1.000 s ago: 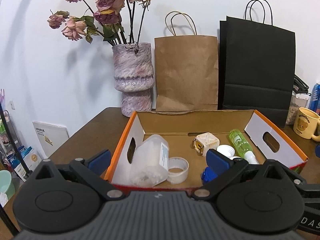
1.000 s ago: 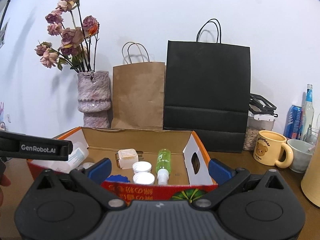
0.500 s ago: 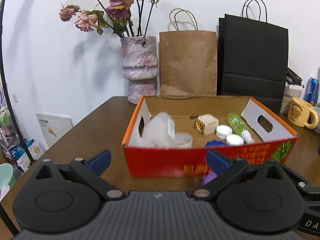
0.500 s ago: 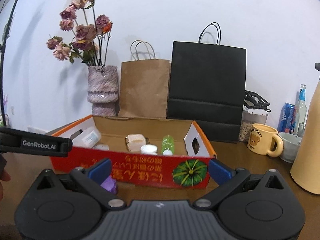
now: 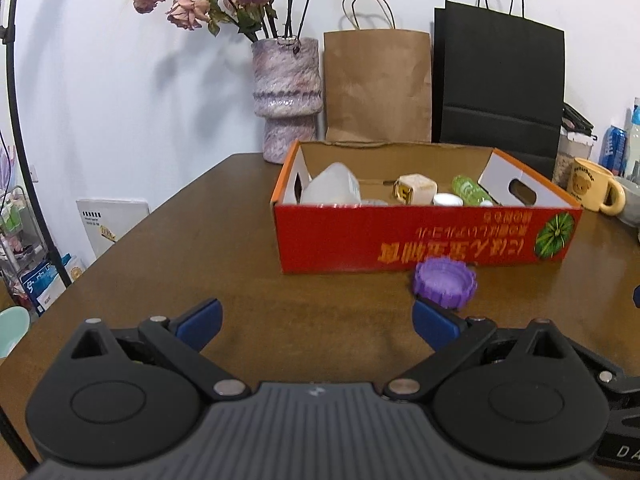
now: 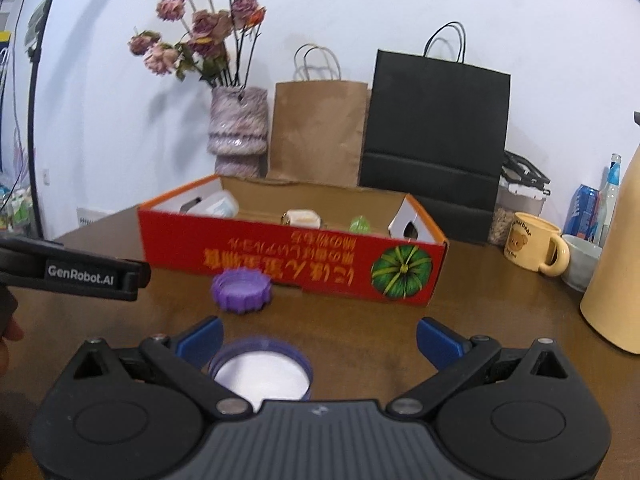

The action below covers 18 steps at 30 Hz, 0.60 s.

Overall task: Organize rigid objects
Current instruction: 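Withdraw both grippers from the box toward the blue-rimmed lid, then grasp the blue-rimmed white lid with the right gripper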

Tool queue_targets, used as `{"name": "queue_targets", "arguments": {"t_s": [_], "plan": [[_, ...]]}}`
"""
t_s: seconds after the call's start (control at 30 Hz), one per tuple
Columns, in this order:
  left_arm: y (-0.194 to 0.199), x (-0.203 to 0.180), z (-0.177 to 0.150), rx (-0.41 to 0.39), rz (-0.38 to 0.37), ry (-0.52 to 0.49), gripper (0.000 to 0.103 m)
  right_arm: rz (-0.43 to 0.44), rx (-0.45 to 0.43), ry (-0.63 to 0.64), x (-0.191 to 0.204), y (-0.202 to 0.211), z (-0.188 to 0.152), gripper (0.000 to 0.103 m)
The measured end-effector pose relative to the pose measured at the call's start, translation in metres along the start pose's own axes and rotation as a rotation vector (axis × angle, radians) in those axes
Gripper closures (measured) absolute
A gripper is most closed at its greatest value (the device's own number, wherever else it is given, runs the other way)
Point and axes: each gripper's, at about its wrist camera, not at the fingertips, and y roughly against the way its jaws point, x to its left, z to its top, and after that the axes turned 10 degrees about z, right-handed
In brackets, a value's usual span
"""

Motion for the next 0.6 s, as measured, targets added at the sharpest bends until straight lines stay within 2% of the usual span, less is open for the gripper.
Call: {"name": "queue_targets", "arguments": {"t_s": [0.3,0.6], "plan": [[0.008,0.018,-0.017,0.034,-0.017,0.011,0.0,0.027,0.071,0.035,0.013,0.007,-0.012,0.0],[0.005,0.023,-0.021,0.064,-0.01,0.028,0.0,0.063,0.164,0.03,0.017,-0.01,-0.011,0.0]]}}
